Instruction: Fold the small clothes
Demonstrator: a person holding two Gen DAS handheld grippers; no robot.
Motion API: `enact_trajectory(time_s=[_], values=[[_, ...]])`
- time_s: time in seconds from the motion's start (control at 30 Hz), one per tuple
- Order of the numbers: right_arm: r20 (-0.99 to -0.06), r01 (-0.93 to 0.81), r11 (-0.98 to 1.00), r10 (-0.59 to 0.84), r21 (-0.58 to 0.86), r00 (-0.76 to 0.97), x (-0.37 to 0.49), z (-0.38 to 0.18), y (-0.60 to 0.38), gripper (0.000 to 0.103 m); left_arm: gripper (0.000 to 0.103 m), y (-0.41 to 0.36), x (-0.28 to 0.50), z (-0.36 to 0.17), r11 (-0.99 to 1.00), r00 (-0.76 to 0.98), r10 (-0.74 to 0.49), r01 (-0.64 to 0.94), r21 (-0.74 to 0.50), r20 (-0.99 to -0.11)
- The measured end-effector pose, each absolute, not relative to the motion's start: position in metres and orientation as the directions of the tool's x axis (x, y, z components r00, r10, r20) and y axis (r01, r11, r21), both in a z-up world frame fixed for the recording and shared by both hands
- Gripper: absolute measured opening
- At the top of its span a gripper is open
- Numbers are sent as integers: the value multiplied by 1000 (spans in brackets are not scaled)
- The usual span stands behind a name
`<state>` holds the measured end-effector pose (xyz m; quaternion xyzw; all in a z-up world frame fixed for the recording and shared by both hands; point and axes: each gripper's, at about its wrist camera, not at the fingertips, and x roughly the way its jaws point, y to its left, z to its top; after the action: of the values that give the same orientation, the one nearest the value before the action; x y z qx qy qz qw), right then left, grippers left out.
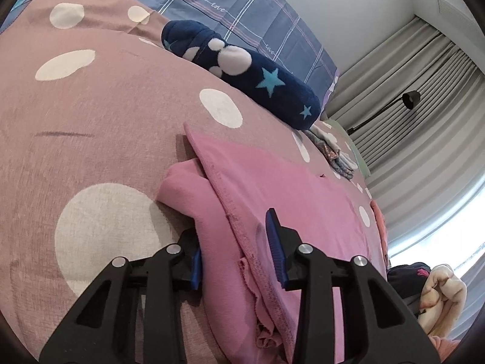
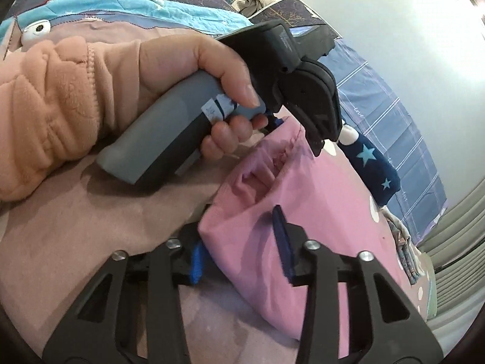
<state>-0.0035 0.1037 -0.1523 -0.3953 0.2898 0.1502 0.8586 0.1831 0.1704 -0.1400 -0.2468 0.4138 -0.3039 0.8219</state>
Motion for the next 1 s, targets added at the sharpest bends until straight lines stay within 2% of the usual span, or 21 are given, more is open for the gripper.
enact_trajectory(time_s=[0.13,0.3,0.37,0.4,0.43,0.47,0.57,0.73,1.0], values=[[-598,-462,648,14,-605,802,-7,-151,100,33,34,171,183,-141,697,472,-701,290,-656,-535],[-632,-448,701,-5,-555,775,-1,-146,87,36,34,162,190,-137,717,452,-683,271,-642,-573],[-631,-447,697,-9,-560,776,2,-147,90,35,28,156,196,-136,728,444,-673,258,-635,-592],[-627,-449,694,-4,-563,779,5,-148,91,33,16,153,198,-136,739,442,-662,249,-626,-606],[-635,-459,694,3,-555,773,8,-149,91,20,11,151,201,-136,746,434,-655,236,-623,-619],[-652,-475,703,22,-529,758,10,-147,89,5,11,150,202,-136,747,431,-652,226,-625,-624],[-657,-464,768,75,-441,750,13,-128,70,4,10,145,200,-123,765,445,-632,231,-601,-634],[-605,-385,857,111,-344,789,12,-91,30,4,10,125,199,-90,782,461,-615,260,-566,-639],[-581,-312,935,162,-167,798,9,-63,-31,4,10,60,192,-43,811,484,-585,321,-490,-651]])
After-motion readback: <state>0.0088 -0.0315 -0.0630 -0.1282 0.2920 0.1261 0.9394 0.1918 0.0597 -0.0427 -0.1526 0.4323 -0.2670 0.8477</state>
